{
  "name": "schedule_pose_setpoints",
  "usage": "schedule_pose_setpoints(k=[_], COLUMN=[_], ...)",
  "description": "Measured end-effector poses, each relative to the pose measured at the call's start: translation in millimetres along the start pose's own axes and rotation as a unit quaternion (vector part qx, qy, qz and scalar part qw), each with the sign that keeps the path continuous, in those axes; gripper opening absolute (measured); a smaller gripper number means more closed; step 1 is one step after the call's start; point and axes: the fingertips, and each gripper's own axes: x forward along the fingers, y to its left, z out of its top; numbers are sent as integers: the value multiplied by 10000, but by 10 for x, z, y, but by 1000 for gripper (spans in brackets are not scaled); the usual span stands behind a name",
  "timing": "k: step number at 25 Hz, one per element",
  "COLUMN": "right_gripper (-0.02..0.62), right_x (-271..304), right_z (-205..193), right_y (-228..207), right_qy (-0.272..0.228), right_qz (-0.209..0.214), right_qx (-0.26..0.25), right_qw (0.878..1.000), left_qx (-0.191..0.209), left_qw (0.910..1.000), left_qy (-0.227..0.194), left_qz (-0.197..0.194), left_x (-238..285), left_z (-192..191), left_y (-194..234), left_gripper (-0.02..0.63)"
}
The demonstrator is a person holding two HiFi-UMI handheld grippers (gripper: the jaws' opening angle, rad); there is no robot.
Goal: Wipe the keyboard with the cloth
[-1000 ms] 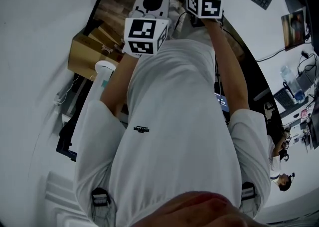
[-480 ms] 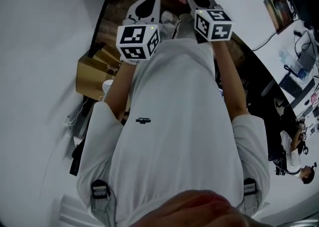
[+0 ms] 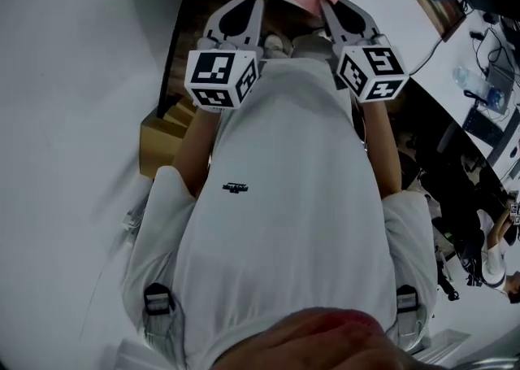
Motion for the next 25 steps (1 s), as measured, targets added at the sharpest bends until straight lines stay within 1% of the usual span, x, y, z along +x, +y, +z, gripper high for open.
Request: schedule_pose_setpoints(k=[4,8,15,21,25], right_gripper=[25,23,23,23,23], right_x=[-266,-461,-548,-610,-638], right_z=[156,200,304,361,361], right_y=[-123,-223,-229,-155,-112], right_qy=[-356,-612,-875,-1025,-1044], right_qz=[-307,-568,-607,-706,-737], right_qx=[14,87,-18,-104,-94], right_qw=[9989,9965,9943,9922,9918], left_qx=[210,329,476,502,450], left_qw=[9992,9979,9953,9944,9946], left_qy=[-119,-172,-365,-363,-352], left_qz=[-304,-522,-755,-858,-870], left_x=[56,104,128,109,88], left_z=[188,250,379,339,319], left_y=[-133,-263,-418,-453,-467], left_gripper=[14,14,14,14,14])
